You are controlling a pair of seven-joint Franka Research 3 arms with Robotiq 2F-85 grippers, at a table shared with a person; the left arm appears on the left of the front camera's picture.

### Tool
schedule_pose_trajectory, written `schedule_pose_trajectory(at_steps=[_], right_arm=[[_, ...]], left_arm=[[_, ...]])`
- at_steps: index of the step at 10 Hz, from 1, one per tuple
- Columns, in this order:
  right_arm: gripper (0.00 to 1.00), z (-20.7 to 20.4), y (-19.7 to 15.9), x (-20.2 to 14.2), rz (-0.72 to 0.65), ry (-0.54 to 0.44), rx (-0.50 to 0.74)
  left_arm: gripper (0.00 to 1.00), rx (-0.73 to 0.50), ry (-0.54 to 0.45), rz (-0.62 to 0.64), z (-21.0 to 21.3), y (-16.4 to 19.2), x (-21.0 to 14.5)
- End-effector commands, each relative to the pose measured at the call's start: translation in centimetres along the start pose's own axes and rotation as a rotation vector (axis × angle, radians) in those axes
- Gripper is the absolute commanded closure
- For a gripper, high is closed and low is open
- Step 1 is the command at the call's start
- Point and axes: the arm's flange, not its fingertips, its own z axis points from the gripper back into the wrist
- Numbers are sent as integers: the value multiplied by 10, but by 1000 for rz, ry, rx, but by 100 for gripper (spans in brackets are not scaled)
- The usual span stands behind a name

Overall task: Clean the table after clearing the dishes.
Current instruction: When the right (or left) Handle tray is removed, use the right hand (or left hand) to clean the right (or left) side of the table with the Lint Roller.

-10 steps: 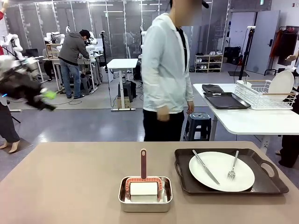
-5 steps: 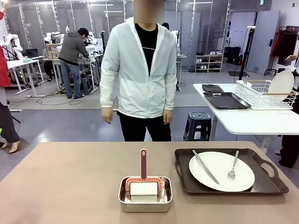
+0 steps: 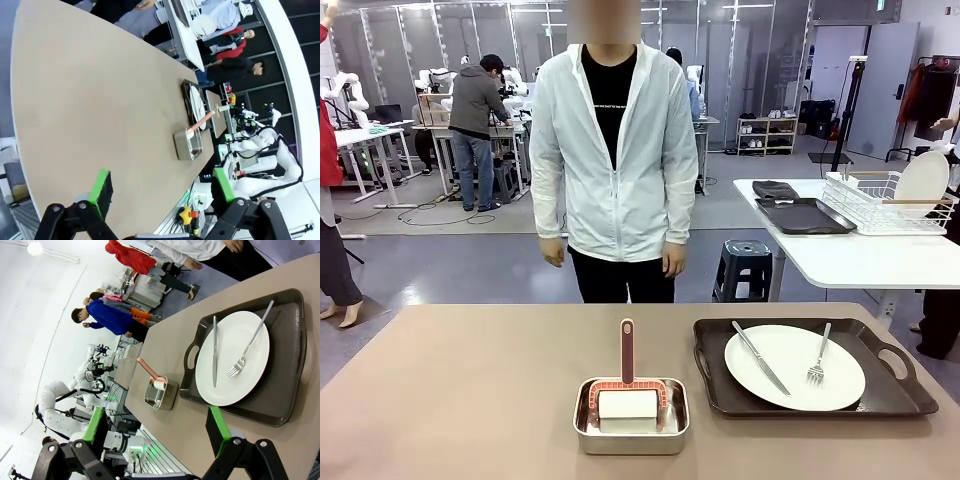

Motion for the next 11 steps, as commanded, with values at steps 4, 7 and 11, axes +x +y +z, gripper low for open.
schedule_pose_trajectory(at_steps=[4, 7, 11], right_arm=[[0, 0, 3, -2, 6, -3, 5], [0, 0, 3, -2, 6, -3, 5], [0, 0, 3, -2, 6, -3, 5]], left_arm=[[0, -5, 18, -41, -6, -7, 5], [0, -5, 18, -41, -6, -7, 5], [0, -5, 18, -41, -6, -7, 5]])
